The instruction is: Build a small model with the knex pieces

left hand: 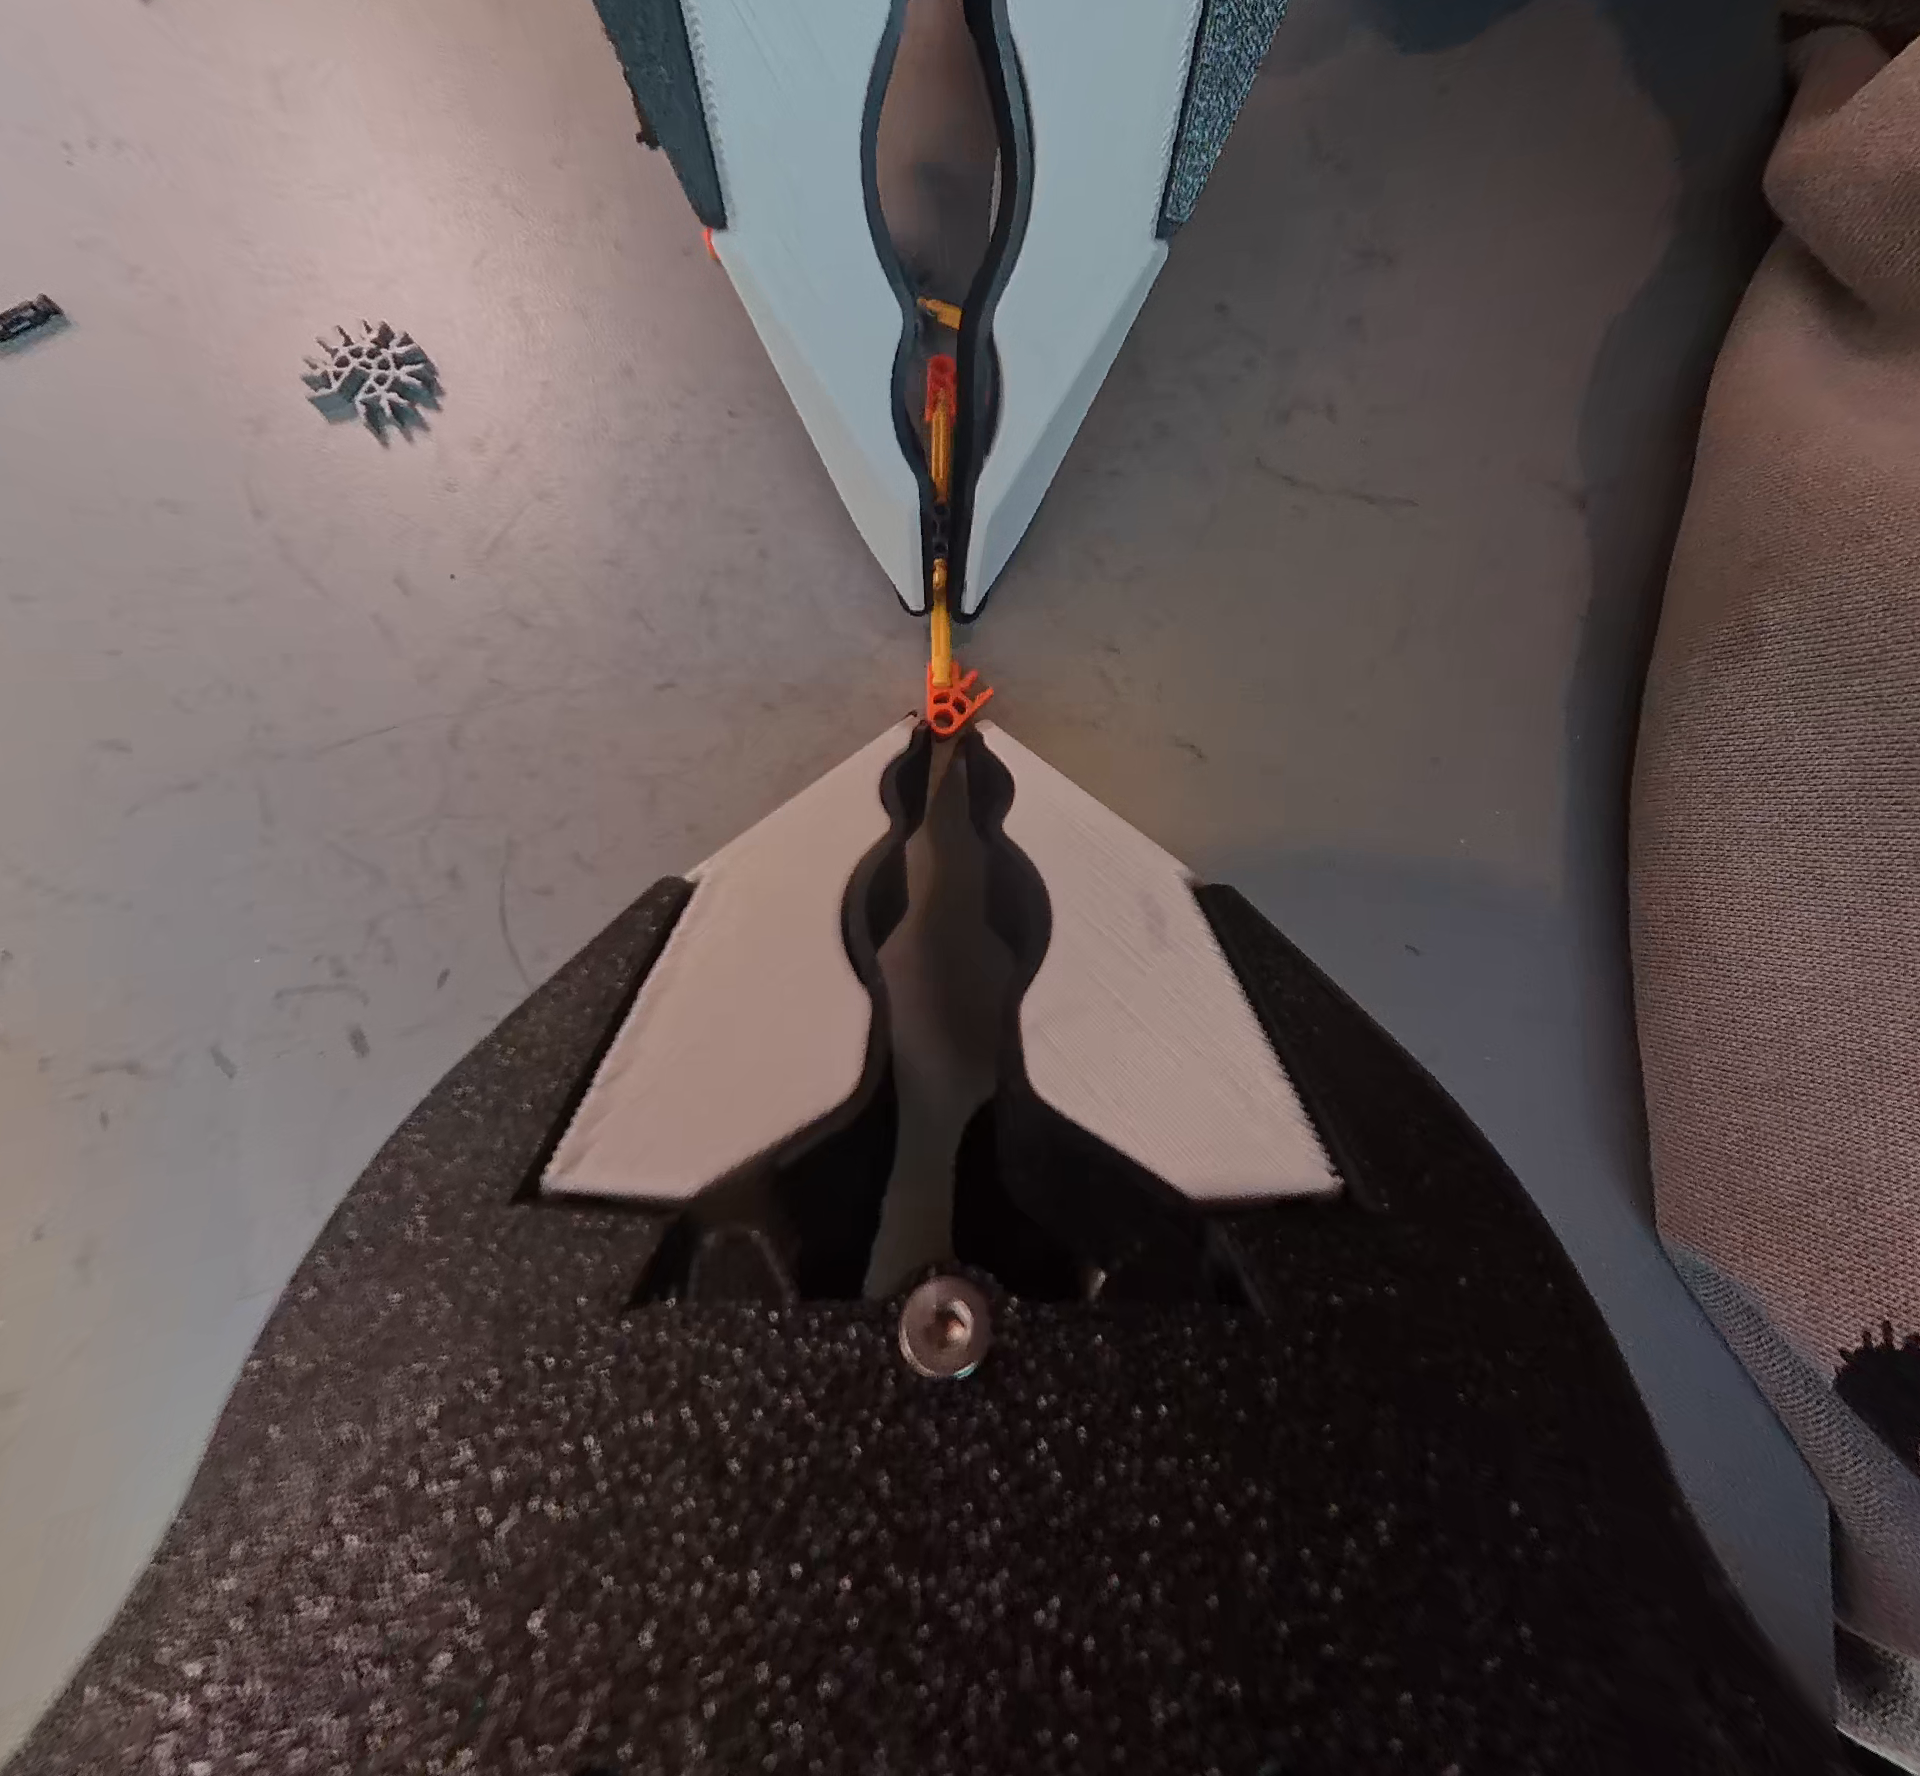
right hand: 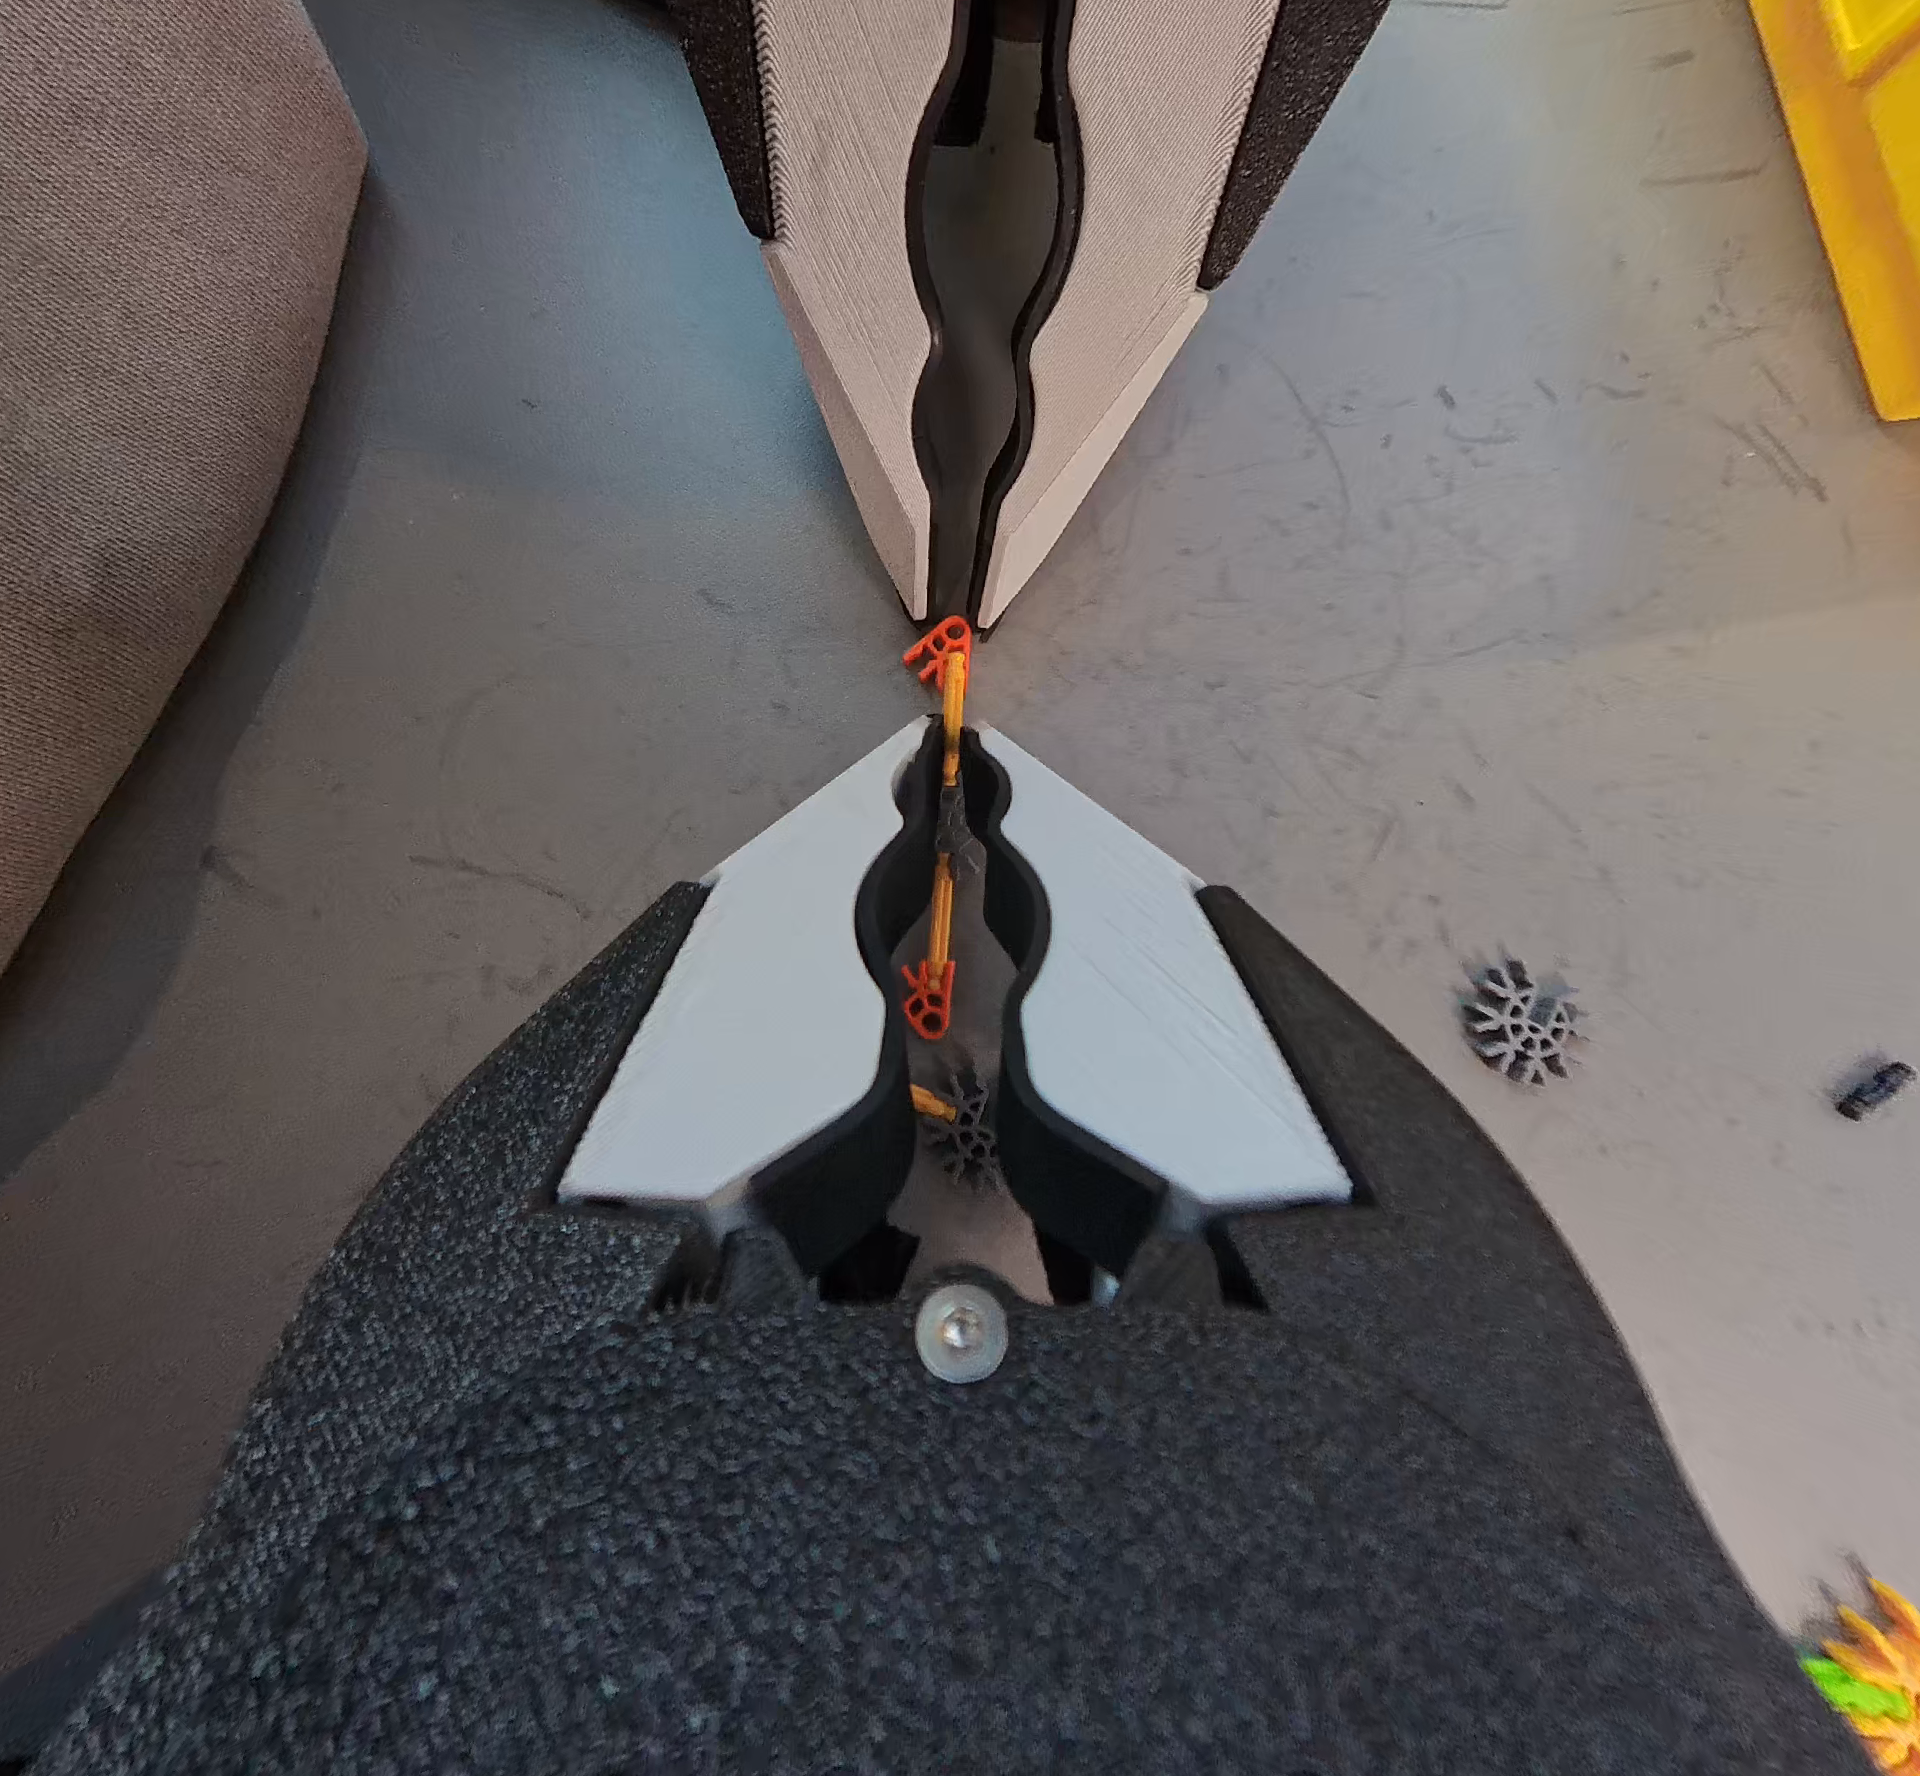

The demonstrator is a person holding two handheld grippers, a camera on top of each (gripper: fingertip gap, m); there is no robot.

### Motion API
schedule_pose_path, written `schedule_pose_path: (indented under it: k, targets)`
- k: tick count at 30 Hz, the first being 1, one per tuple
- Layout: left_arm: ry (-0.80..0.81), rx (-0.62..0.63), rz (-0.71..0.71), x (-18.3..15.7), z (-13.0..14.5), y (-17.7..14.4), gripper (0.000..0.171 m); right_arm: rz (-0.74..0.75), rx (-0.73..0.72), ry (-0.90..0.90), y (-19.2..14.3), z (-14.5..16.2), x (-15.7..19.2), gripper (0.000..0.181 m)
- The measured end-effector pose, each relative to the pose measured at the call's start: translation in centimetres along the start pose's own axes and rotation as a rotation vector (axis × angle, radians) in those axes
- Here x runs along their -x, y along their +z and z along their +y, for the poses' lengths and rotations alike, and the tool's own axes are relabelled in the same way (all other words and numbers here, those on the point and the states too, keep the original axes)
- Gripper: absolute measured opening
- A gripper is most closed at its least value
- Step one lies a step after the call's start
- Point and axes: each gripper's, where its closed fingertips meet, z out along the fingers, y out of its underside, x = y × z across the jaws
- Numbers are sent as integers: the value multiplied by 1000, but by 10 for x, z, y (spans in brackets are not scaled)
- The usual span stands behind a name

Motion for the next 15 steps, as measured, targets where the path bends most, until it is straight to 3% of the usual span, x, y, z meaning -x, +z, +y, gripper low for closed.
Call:
schedule_pose_path:
  k: [11,15]
  targets:
    - [-3,0,-3,0,0,0,6,15,32,-7,0,3,-1,2]
    - [-3,0,-3,0,0,0,6,20,-23,-6,-6,-9,-2,0]
